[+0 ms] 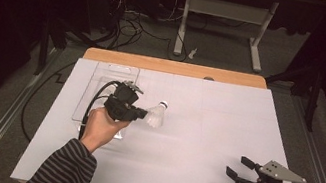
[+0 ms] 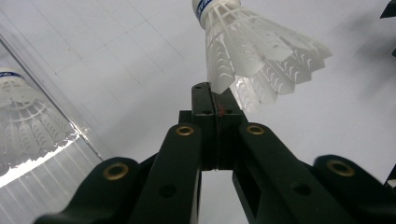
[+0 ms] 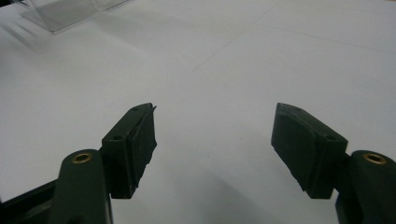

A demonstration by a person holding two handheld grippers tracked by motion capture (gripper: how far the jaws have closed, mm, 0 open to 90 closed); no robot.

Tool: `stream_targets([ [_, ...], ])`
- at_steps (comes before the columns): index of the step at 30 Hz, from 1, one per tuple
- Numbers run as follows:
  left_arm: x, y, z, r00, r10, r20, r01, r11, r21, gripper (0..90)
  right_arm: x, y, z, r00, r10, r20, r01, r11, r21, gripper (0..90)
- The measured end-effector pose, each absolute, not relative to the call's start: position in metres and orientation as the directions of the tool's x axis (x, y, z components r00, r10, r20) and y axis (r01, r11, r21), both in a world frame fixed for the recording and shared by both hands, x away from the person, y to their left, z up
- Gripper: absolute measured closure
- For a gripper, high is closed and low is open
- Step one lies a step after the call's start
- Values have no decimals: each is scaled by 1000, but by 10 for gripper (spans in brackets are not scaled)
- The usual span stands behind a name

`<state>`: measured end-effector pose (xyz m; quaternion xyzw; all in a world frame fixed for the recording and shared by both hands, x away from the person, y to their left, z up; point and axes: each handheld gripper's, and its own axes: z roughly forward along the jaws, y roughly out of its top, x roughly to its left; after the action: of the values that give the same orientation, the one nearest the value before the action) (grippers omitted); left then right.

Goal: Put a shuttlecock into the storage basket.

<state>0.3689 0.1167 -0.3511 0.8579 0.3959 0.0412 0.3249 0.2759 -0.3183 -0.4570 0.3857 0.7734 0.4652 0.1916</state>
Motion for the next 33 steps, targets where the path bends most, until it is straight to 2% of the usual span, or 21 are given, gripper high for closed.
stream_targets([
  [33,360,165,-358,604,764,-226,706,-381,597,900,275,-319,-456,-624,779,60,411,262,873,315],
])
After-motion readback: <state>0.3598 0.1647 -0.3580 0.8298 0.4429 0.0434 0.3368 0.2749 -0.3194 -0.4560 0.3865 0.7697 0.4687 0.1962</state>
